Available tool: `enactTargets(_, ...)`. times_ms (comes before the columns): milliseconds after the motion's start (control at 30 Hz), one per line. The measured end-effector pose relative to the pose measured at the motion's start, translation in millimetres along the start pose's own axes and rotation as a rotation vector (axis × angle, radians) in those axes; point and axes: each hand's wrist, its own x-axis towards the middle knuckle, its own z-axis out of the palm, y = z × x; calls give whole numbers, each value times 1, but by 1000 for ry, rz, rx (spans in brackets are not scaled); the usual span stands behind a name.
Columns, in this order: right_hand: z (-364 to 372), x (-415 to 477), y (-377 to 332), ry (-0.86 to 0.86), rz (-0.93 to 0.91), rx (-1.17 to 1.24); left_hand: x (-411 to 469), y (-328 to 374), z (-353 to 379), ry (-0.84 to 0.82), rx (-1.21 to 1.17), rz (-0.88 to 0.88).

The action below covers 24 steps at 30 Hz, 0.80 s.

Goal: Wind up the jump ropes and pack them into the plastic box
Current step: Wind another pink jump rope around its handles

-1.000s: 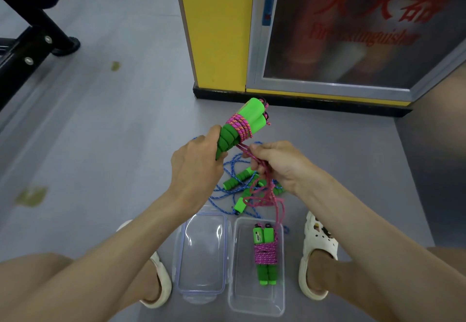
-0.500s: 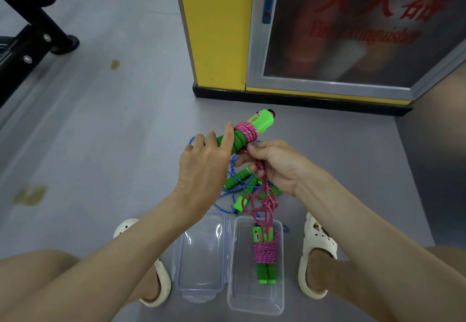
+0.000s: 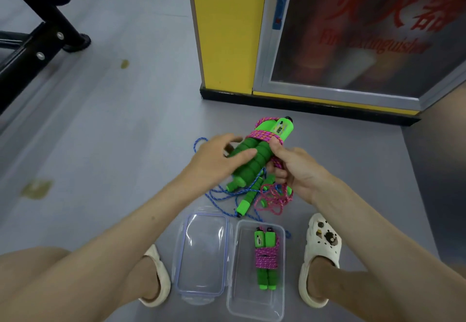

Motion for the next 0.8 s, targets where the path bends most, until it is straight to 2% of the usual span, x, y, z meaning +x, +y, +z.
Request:
enactTargets(100, 2, -3, 0, -85, -19, -14, -2, -3, -9, -255, -477, -243)
enactTargets(167, 4, -3, -1, -98, -28, -53, -8, -7, -8, -443, -682, -310)
enactTargets(200, 5, -3, -1, -92, -27, -56, -10, -8, -7, -468, -738, -310)
enactTargets(400, 8, 0, -1, -67, 34, -26, -5, -6, -7, -213, -652, -254)
enactTargets(500, 6, 0, 2, -27, 19, -171, -4, -8, -7, -87, -543, -209)
enactTargets(600, 5, 0, 8, 53, -73, -370, -1, -11, -12, 38, -463, -195)
enactTargets(800, 8, 1, 12, 164, -232, -608, 1, -16, -11, 88, -279, -101)
